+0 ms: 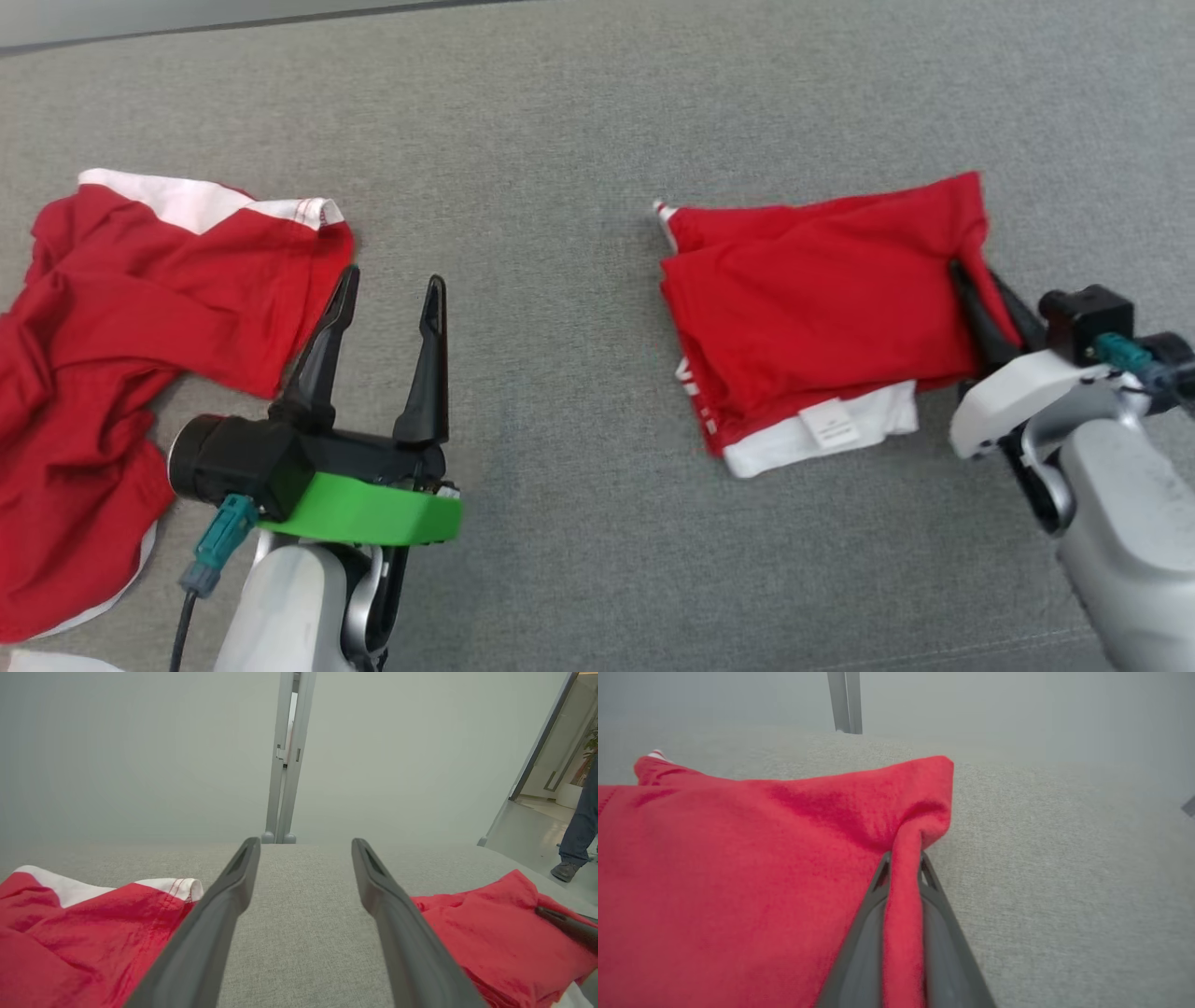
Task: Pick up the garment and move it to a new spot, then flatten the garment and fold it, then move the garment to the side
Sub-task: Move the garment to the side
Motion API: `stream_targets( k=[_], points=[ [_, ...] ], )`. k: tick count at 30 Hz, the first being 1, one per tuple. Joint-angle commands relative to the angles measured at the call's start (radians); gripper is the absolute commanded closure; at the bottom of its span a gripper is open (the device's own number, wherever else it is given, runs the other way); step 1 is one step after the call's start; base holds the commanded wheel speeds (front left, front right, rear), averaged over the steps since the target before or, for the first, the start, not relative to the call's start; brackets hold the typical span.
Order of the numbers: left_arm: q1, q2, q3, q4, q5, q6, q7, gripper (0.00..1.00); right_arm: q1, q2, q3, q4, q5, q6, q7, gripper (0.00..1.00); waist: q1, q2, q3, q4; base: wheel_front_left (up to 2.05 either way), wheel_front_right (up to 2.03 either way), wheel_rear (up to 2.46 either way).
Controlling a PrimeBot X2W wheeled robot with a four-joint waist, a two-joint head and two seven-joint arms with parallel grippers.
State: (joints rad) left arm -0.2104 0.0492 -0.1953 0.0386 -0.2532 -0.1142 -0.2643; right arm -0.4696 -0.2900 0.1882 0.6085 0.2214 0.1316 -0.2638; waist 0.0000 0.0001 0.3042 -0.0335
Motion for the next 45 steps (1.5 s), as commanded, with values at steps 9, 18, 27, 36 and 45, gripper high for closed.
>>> stream_targets(
  k=[9, 18, 27, 36, 45],
  points=[
    [-0.127, 0.004, -0.035, -0.045, 0.059, -0.013, 0.0, 0.0, -0.177, -0.223, -0.026, 0.071, -0.009, -0.002, -0.002, 1.0, 0.0, -0.0001, 0.185, -0.081, 0.0, 0.0, 0.0],
    [-0.205, 0.004, -0.056, -0.097, 0.083, -0.017, 0.0, 0.0, -0.285, -0.37, -0.113, 0.174, -0.063, -0.002, -0.002, 1.0, 0.0, -0.0001, 0.276, -0.056, 0.0, 0.0, 0.0],
    [-0.223, 0.022, -0.083, -0.136, 0.092, -0.018, 0.0, 0.0, -0.343, -0.376, -0.206, 0.251, -0.122, -0.002, -0.002, 1.0, 0.0, -0.0001, 0.308, -0.054, 0.0, 0.0, 0.0],
    [-0.214, 0.018, -0.084, -0.116, 0.076, -0.018, 0.0, 0.0, -0.333, -0.33, -0.267, 0.229, -0.173, -0.002, -0.002, 0.0, 0.0, -0.0001, 0.253, -0.052, 0.0, 0.0, 0.0],
    [-0.139, 0.005, -0.028, -0.079, 0.044, -0.018, 0.0, 0.0, -0.253, -0.228, -0.237, 0.059, -0.138, -0.002, -0.002, 0.0, 0.0, -0.0001, 0.099, -0.024, 0.0, 0.0, 0.0]
  ],
)
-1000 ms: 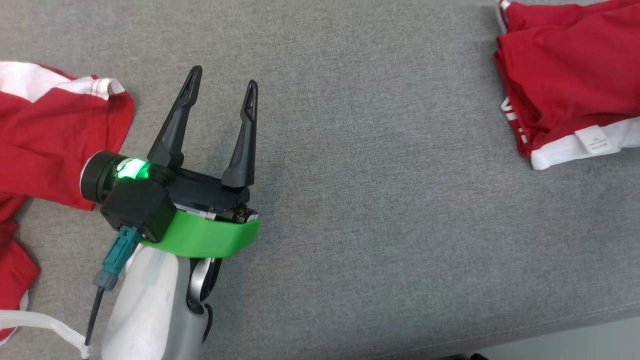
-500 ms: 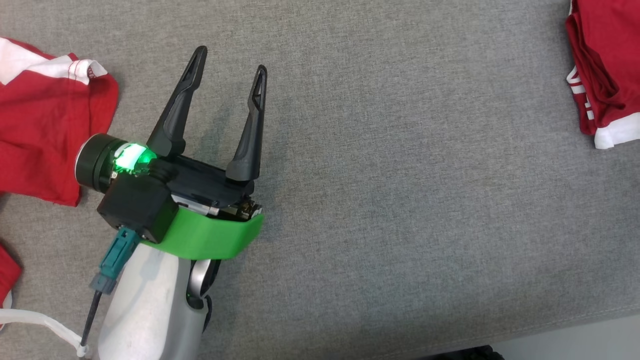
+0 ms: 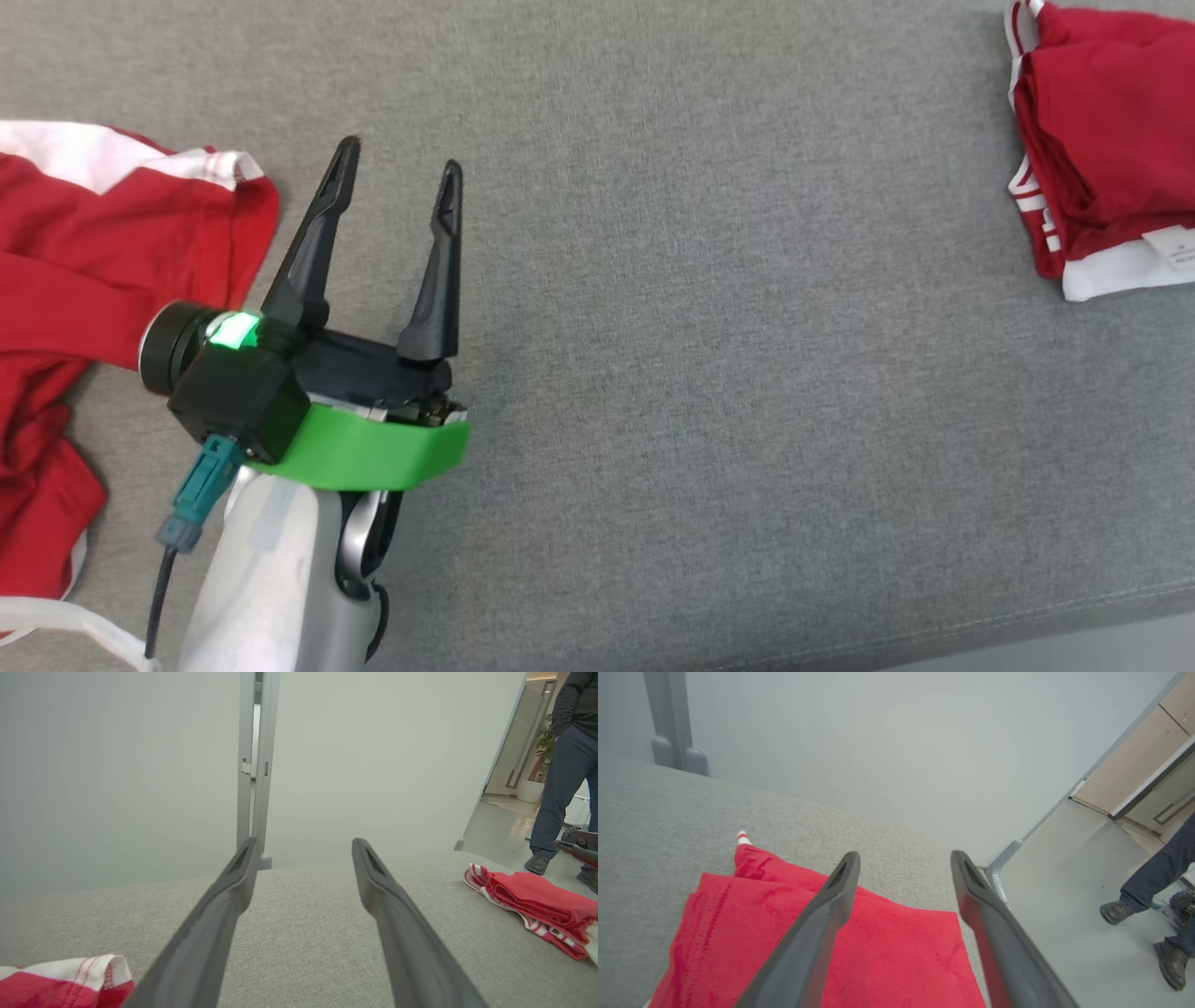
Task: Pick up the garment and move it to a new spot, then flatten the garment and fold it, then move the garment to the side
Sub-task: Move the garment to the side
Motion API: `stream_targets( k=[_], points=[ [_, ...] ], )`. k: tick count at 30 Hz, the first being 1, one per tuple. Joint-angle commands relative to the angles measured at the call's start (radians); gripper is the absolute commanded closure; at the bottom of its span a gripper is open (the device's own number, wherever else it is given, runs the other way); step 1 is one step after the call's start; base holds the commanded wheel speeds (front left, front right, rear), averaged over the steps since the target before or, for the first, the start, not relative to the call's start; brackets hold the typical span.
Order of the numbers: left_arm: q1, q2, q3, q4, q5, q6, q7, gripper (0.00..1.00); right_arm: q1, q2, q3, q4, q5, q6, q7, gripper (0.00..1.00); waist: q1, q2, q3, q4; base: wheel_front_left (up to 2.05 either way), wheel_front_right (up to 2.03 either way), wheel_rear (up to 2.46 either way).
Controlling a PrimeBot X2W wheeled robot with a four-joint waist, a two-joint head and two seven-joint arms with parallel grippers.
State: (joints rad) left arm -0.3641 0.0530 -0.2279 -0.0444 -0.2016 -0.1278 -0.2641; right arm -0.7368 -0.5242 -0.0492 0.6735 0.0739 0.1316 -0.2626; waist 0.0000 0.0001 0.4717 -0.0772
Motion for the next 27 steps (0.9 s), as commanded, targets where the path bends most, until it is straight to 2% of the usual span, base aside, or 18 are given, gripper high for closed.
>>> stream_targets(
  k=[1, 6, 16, 21, 27],
  points=[
    [0.024, 0.001, 0.014, 0.007, -0.01, -0.004, 0.0, 0.0, 0.024, 0.016, 0.013, -0.023, 0.016, -0.002, -0.003, 0.0, 0.0, -0.0001, -0.083, 0.023, 0.0, 0.0, 0.0],
    [0.073, -0.002, 0.074, 0.026, -0.023, 0.001, 0.0, 0.0, 0.076, 0.07, 0.089, -0.123, 0.071, -0.002, -0.003, 0.0, 0.0, -0.0001, -0.153, 0.045, 0.0, 0.0, 0.0],
    [0.154, -0.002, 0.128, 0.059, -0.052, 0.024, 0.0, 0.0, 0.231, 0.24, 0.193, -0.328, 0.165, -0.001, -0.003, 0.0, 0.0, -0.0001, -0.244, 0.075, 0.0, 0.0, 0.0],
    [0.196, -0.002, 0.123, 0.081, -0.067, 0.028, 0.0, 0.0, 0.337, 0.315, 0.198, -0.415, 0.13, -0.002, -0.003, 0.0, 0.0, -0.0001, -0.274, 0.078, 0.0, 0.0, 0.0],
    [0.244, -0.002, 0.109, 0.104, -0.067, 0.024, 0.0, 0.0, 0.47, 0.411, 0.143, -0.521, 0.103, -0.001, -0.003, 0.0, 0.0, -0.0001, -0.298, 0.075, 0.0, 0.0, 0.0]
  ],
)
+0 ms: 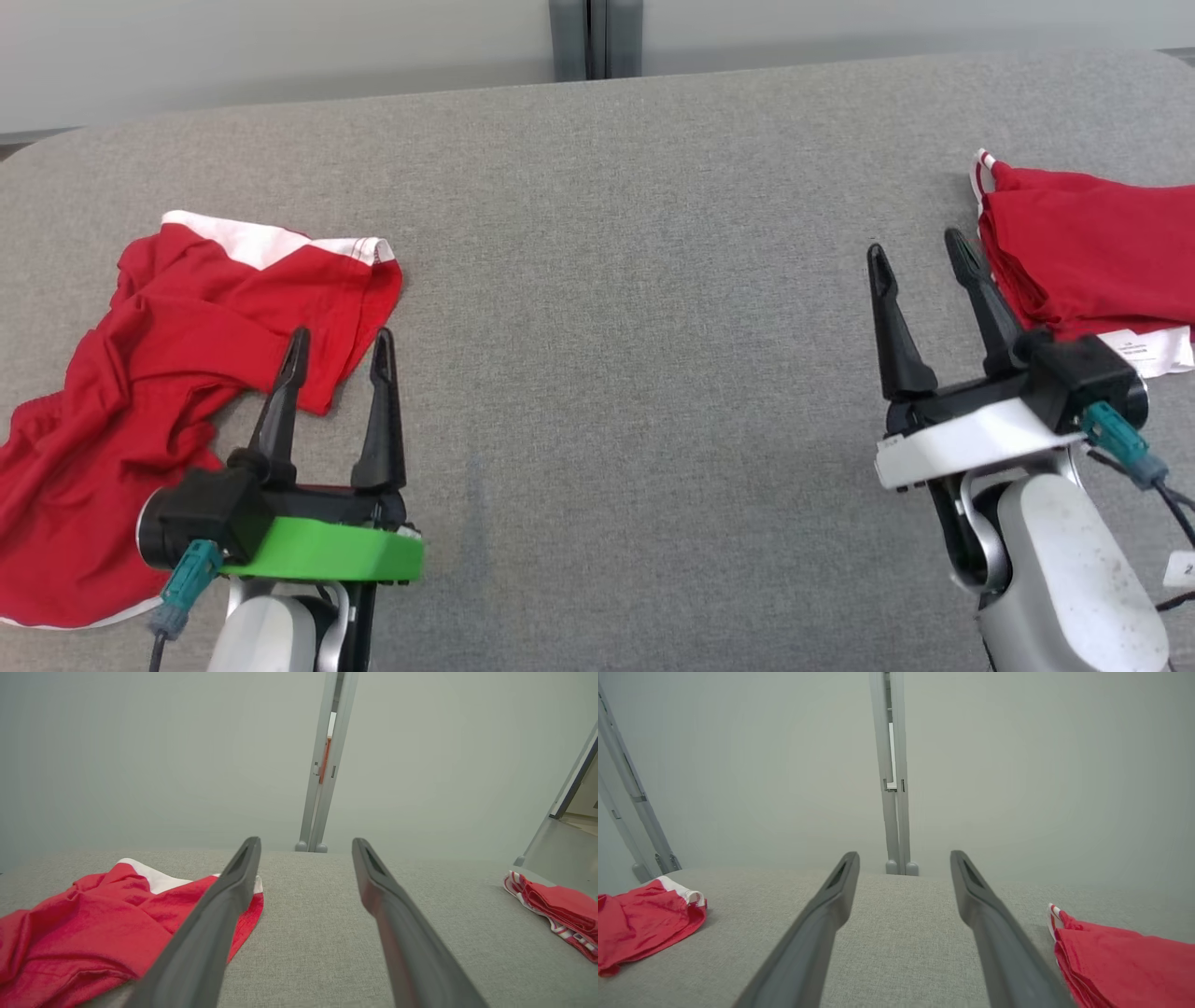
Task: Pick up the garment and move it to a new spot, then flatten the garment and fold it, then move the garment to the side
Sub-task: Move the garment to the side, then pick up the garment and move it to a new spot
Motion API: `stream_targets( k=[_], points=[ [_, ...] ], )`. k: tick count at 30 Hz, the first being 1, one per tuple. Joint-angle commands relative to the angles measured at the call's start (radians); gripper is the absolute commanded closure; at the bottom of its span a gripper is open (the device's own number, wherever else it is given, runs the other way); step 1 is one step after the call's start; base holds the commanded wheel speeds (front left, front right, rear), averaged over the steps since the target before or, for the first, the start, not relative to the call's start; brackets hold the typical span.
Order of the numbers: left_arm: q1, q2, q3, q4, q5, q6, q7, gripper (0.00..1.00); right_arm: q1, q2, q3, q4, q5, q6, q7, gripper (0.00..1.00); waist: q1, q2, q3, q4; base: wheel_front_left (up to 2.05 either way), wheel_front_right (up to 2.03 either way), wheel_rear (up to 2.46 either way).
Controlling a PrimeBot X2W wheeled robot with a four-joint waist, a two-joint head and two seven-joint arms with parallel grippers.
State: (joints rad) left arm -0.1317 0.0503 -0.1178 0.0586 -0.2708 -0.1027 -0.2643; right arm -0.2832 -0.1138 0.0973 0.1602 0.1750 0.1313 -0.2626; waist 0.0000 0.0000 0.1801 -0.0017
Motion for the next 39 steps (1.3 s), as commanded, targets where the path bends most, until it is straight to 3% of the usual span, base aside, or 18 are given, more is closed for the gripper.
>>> stream_targets(
  k=[1, 8, 24, 39],
  points=[
    [0.018, 0.001, -0.002, 0.003, 0.003, -0.002, 0.001, 0.0, 0.031, 0.01, -0.005, -0.018, -0.001, -0.001, -0.003, 0.0, 0.0, 0.0, -0.008, -0.001, 0.0, 0.0, 0.0],
    [0.038, 0.001, -0.011, 0.004, -0.011, 0.006, 0.001, 0.0, 0.099, 0.044, -0.017, -0.041, -0.017, -0.001, -0.003, 0.0, 0.0, 0.0, -0.011, -0.012, 0.0, 0.0, 0.0],
    [0.019, 0.001, -0.017, 0.004, -0.007, 0.002, 0.001, 0.0, 0.096, 0.058, -0.023, -0.033, -0.024, -0.001, -0.003, 0.0, 0.0, 0.0, -0.01, -0.019, 0.0, 0.0, 0.0],
    [0.01, 0.001, -0.024, 0.013, -0.009, 0.007, 0.0, 0.0, 0.107, 0.061, -0.009, -0.016, -0.012, -0.001, -0.003, 0.0, 0.0, 0.0, -0.004, 0.028, 0.0, 0.0, 0.0]
  ],
)
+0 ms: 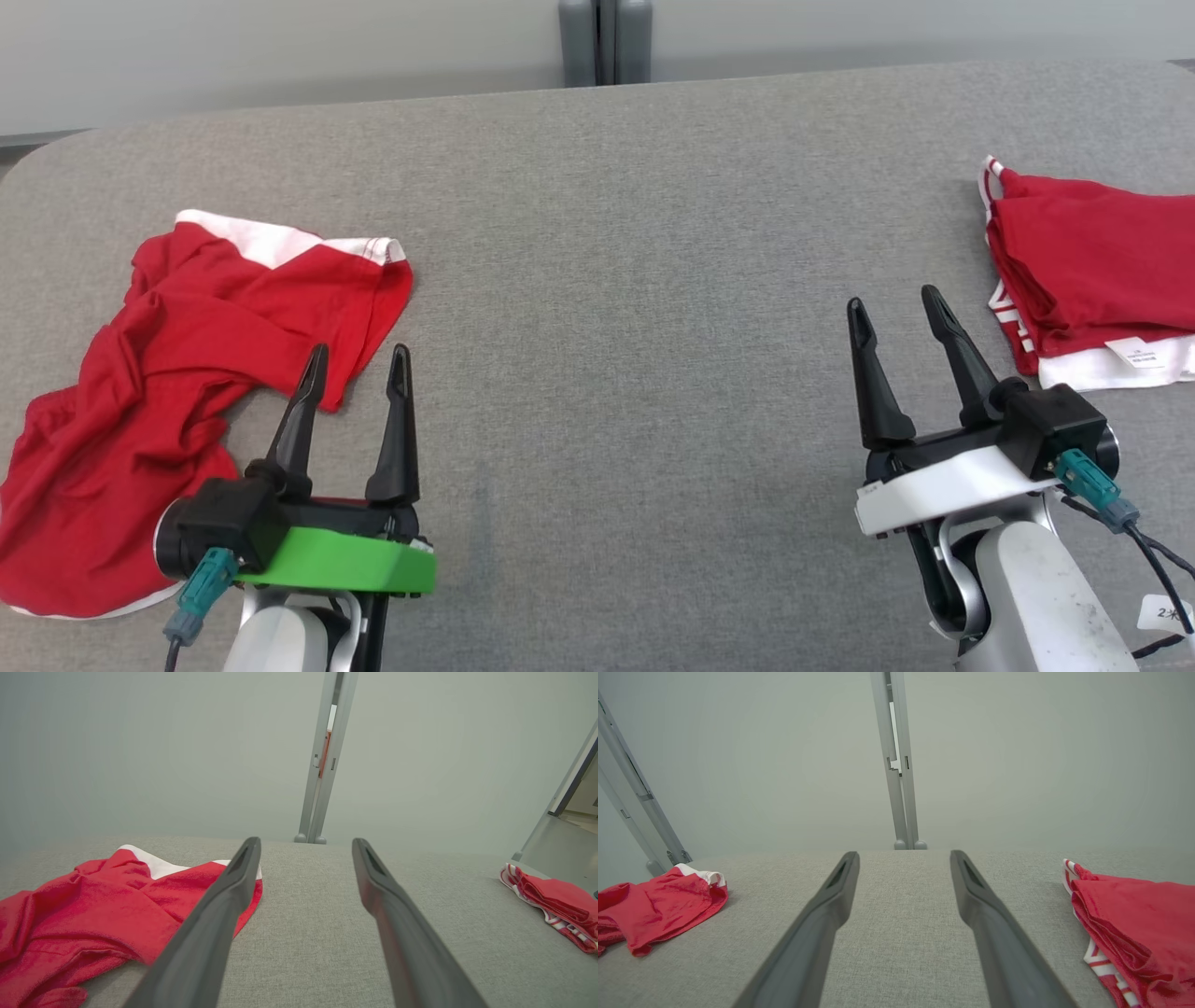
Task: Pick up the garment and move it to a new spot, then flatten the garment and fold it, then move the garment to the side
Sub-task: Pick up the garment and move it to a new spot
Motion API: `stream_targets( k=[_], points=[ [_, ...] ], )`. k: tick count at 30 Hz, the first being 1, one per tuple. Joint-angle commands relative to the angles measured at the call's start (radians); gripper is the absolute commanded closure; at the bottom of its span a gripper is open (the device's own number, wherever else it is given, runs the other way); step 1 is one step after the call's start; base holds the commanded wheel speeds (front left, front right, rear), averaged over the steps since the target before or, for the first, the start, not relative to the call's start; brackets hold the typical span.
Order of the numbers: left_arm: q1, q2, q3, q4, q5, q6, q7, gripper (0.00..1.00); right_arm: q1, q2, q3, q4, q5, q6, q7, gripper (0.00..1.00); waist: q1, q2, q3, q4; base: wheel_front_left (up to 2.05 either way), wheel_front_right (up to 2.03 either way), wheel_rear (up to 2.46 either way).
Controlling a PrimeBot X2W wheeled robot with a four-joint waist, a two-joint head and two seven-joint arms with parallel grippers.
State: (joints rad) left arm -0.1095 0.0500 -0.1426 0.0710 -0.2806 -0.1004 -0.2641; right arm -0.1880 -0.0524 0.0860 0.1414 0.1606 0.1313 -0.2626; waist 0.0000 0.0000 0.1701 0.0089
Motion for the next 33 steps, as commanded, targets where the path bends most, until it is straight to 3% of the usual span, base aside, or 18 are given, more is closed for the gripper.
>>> stream_targets(
  k=[1, 23, 33],
  points=[
    [-0.015, 0.002, -0.001, -0.001, 0.0, 0.006, 0.0, 0.0, 0.014, -0.001, 0.006, 0.004, 0.002, -0.001, -0.003, 0.0, 0.0, 0.0, 0.008, 0.03, 0.0, 0.0, 0.0],
    [0.042, 0.001, 0.023, -0.005, -0.02, 0.037, 0.0, 0.0, 0.015, -0.013, 0.12, 0.061, 0.01, -0.001, -0.003, 0.0, 0.0, 0.0, -0.037, 0.353, 0.0, 0.0, 0.0],
    [0.058, 0.001, 0.035, -0.012, -0.024, 0.045, 0.0, 0.0, 0.005, -0.01, 0.145, 0.071, 0.017, -0.001, -0.003, 0.0, 0.0, 0.0, -0.035, 0.406, 0.0, 0.0, 0.0]
  ],
)
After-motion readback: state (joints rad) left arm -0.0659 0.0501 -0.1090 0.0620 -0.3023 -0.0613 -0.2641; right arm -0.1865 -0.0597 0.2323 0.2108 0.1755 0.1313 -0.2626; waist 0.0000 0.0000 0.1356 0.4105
